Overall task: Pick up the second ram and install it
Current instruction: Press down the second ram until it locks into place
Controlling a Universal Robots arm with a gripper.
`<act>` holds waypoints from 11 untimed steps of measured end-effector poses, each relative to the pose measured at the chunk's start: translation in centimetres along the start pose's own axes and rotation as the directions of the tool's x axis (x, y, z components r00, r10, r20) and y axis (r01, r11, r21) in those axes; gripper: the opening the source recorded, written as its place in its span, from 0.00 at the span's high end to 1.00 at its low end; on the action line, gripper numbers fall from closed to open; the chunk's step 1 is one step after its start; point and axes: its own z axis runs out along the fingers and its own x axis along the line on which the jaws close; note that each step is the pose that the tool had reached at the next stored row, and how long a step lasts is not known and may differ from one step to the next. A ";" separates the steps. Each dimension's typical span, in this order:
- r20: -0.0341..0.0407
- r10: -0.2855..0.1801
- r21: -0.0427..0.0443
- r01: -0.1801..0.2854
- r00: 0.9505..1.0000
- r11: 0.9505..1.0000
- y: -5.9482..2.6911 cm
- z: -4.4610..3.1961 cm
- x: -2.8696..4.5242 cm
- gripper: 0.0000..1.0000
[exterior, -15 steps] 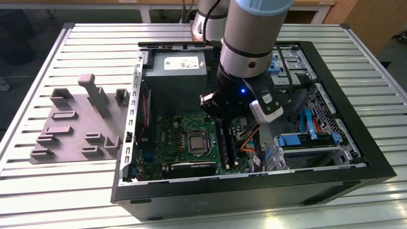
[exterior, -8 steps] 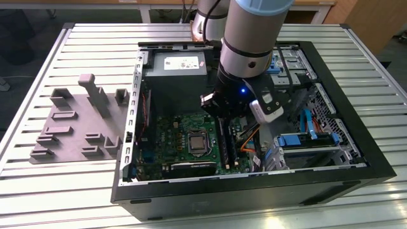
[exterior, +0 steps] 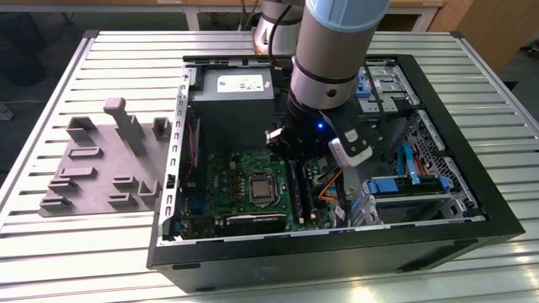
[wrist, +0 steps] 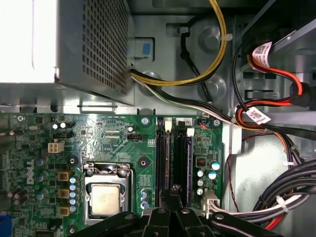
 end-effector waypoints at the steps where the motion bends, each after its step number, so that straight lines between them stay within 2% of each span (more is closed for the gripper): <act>1: 0.000 0.000 0.000 0.000 1.000 1.000 0.00 0.11 0.00 0.89; 11: 0.000 0.000 0.001 0.000 1.000 1.000 0.00 1.11 -0.03 0.89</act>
